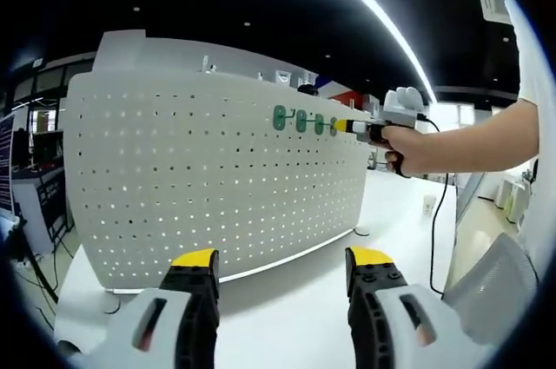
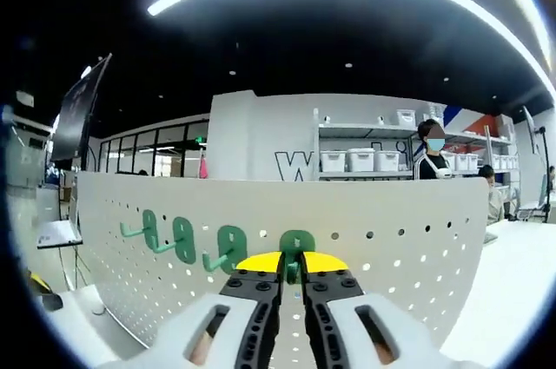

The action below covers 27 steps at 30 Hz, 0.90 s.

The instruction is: Insert the hook assembly into the mounting plate slot until the hook locks in place.

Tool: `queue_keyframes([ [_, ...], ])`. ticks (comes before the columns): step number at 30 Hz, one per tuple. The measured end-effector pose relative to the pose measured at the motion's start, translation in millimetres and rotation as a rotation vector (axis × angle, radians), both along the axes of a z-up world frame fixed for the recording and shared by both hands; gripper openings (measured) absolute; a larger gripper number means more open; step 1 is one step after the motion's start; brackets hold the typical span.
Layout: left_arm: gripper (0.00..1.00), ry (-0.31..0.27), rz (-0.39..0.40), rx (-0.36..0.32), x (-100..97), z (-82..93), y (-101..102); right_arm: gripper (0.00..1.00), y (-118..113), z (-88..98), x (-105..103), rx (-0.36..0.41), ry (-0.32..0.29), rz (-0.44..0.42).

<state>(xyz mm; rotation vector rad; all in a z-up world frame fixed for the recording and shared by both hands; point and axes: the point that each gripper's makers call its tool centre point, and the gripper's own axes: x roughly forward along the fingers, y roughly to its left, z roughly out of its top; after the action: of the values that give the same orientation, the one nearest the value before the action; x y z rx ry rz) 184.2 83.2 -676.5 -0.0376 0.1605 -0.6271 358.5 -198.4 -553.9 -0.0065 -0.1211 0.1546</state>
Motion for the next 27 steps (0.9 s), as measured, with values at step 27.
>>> queue_keyframes([
  [27, 0.64, -0.015, -0.014, 0.007, -0.1, 5.6, -3.6, 0.49, 10.2, -23.7, -27.0, -0.005, 0.039, 0.186],
])
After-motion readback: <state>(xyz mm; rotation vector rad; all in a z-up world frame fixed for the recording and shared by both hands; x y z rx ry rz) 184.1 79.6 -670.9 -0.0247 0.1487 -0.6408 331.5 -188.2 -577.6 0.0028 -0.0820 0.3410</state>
